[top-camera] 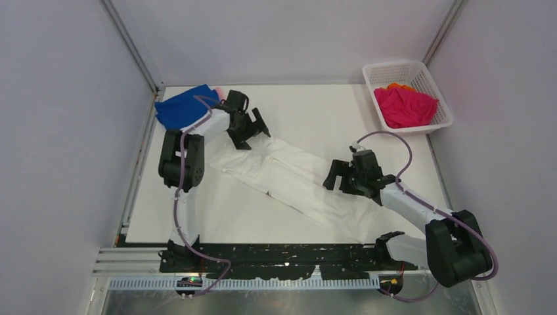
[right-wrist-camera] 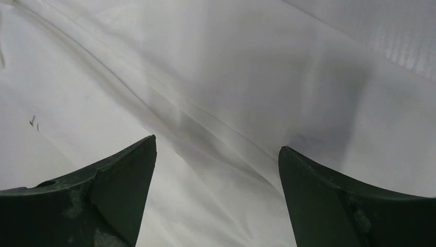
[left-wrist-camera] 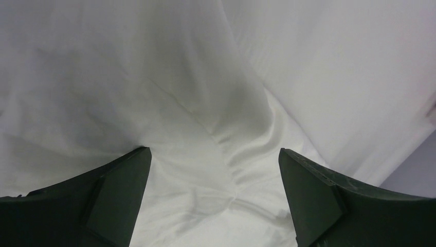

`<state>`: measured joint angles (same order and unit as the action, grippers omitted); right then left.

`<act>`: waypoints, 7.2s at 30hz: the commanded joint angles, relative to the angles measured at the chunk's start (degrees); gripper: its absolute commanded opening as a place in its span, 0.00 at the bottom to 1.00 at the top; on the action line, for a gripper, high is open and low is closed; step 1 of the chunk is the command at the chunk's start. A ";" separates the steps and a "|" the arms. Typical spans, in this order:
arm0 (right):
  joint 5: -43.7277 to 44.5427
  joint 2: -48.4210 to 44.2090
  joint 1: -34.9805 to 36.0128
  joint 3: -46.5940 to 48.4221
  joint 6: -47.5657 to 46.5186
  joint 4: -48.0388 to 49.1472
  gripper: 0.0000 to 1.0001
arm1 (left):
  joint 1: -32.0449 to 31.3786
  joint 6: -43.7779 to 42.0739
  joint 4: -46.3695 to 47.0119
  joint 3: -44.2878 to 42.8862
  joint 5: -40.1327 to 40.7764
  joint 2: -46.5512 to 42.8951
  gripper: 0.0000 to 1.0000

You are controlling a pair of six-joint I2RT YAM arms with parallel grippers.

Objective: Fold and stack the t-shirts
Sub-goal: Rotate the tshirt 90 degrees, then grab the bottom of the folded rectangular tshirt with both arms, then fold the folded rectangular tshirt in 1/3 of the way

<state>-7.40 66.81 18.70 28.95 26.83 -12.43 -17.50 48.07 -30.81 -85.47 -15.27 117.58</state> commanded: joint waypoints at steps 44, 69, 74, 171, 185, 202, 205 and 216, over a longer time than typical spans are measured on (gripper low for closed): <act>11.24 -2.76 24.78 13.51 0.65 -1.60 0.95 | -4.65 8.09 15.87 -52.27 -17.51 20.18 1.00; -11.55 65.83 11.82 83.55 -6.46 -7.37 0.95 | -4.82 -6.29 8.61 41.68 18.27 -56.15 1.00; -14.30 72.25 10.25 87.52 -2.19 -8.01 0.95 | -4.92 -5.78 11.94 44.35 12.86 -55.62 1.00; 5.39 -17.18 27.87 -8.34 20.81 -15.43 0.56 | -35.66 3.56 14.58 56.75 7.69 -41.84 0.00; 7.12 -18.35 34.00 -7.97 23.95 -21.09 0.05 | -38.40 4.50 14.05 59.89 5.58 -46.27 0.00; 1.89 -25.62 36.65 -6.81 21.51 -15.12 0.05 | -41.63 2.06 10.70 54.81 4.51 -54.63 0.00; 4.77 -25.81 36.48 -4.99 20.15 -15.41 0.05 | -39.57 0.08 8.52 51.40 5.50 -53.09 0.00; 3.42 -15.29 22.93 3.61 12.88 -7.70 0.05 | -27.37 -5.47 7.08 40.52 1.45 -43.54 0.00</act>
<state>-3.36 47.64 47.75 27.70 43.64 -27.29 -49.56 45.54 -23.33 -40.56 -10.98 70.54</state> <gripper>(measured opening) 0.072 0.039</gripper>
